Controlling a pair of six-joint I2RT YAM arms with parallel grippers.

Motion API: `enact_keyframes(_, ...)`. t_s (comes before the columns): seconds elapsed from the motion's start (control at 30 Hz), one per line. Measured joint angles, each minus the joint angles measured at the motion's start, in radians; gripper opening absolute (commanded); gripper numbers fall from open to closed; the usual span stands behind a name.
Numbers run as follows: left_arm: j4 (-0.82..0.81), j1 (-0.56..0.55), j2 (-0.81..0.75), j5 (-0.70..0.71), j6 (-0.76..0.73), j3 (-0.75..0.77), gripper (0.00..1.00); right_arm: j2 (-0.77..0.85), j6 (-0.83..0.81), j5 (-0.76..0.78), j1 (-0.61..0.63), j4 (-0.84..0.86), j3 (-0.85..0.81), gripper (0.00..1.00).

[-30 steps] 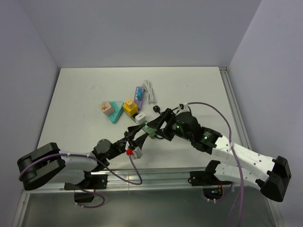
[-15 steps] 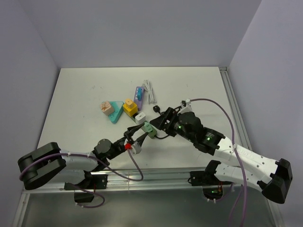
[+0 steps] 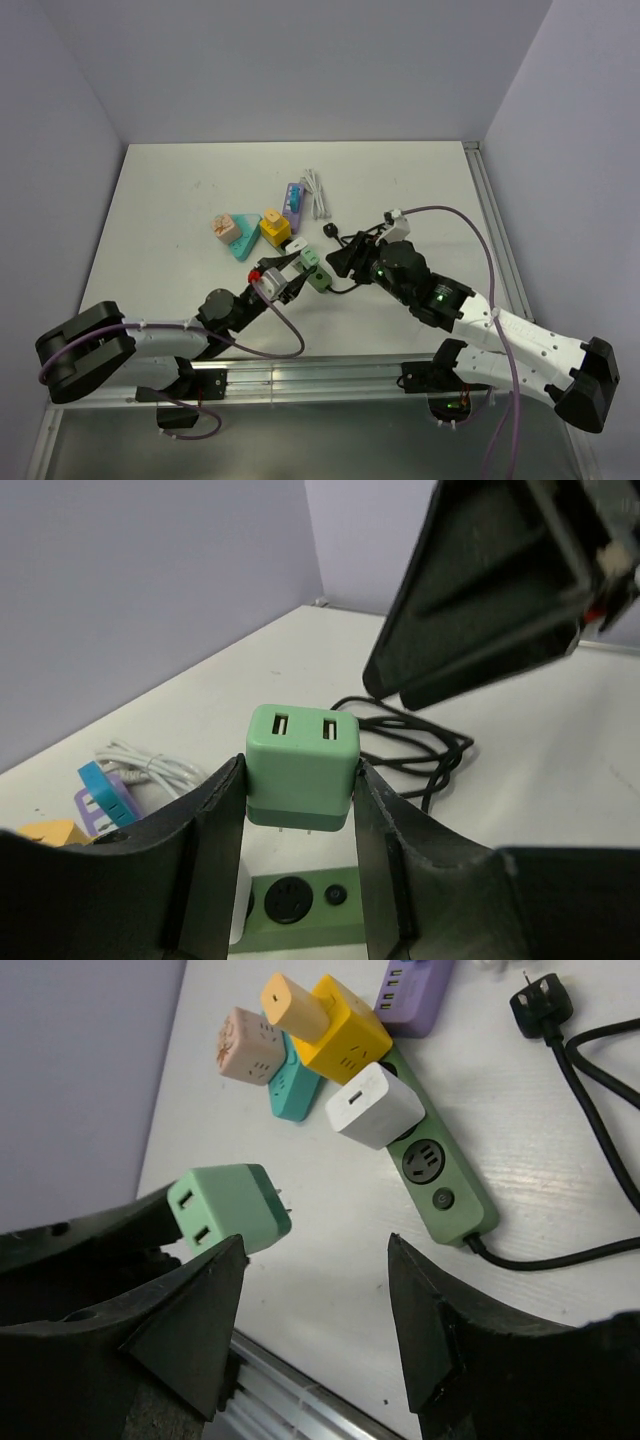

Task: Insert the plug
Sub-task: Pick up the plug from the center of the board.

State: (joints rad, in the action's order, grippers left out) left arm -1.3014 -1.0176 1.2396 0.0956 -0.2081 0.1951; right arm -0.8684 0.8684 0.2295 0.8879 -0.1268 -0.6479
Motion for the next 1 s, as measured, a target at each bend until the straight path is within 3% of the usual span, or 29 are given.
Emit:
enact_keyframes(0.27,0.021,0.003,0.042,0.068,0.138,0.077,0.00,-0.035,-0.123,0.017,0.000,0.060,0.025,0.66)
enact_keyframes(0.67,0.011,0.004,0.255,0.150,0.197,0.077,0.00,-0.042,-0.267,0.045,0.000,0.146,0.056,0.63)
enact_keyframes(1.0,0.005,0.006,0.449,0.210,0.231,0.083,0.00,-0.155,-0.318,0.043,0.000,0.189,0.054,0.58)
